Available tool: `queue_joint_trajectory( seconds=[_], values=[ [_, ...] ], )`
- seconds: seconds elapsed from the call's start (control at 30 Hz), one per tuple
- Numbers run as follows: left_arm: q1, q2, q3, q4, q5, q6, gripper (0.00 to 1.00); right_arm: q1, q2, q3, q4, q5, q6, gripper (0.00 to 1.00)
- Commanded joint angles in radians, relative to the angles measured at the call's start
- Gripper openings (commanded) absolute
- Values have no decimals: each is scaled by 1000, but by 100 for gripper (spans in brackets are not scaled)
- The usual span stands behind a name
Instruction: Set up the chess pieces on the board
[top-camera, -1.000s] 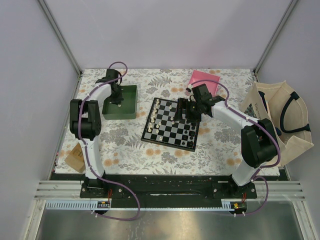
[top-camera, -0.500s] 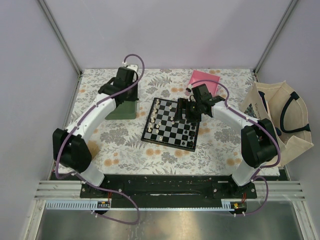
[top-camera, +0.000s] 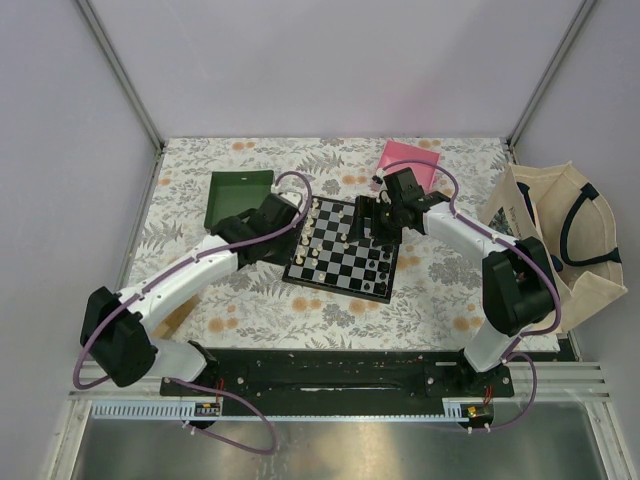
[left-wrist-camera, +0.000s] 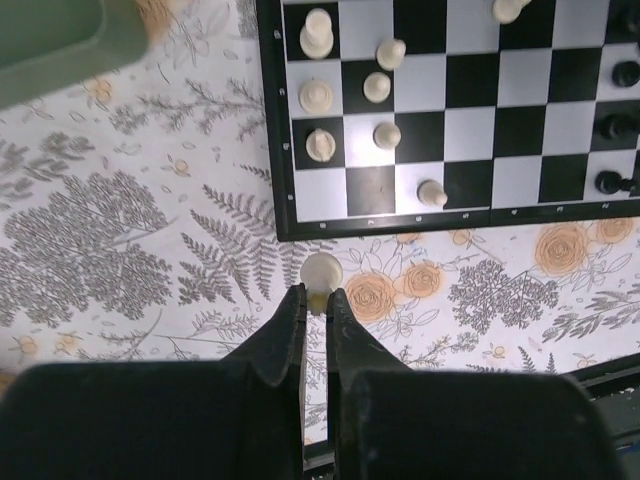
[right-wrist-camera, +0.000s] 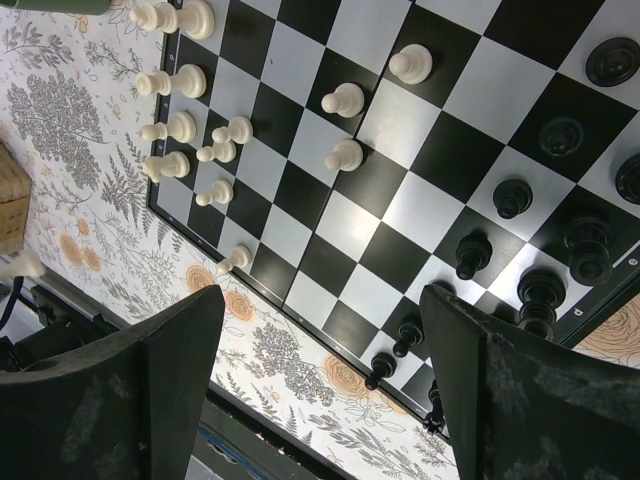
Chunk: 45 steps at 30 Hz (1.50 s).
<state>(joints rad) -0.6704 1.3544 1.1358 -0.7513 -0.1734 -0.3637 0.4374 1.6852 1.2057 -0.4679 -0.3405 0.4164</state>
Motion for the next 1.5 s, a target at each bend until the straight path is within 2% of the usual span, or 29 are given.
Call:
queue_joint_trajectory(
  seconds=[0.0,0.33,0.6,1.47],
  values=[
    [-29,2,-56,44,-47,-73,0,-5,-44,5,23,-31,16,88],
    [-63,141,-73,153,-75,-80,0,-5,-67,6,23,-31,18,88],
    [-66,245,-41,175,-93,-60,0,-5,-73,9,21,-32,13,88],
    [-66,318,-1,159,-103,-54,0,-5,-65,2,22,-26,10,88]
  ],
)
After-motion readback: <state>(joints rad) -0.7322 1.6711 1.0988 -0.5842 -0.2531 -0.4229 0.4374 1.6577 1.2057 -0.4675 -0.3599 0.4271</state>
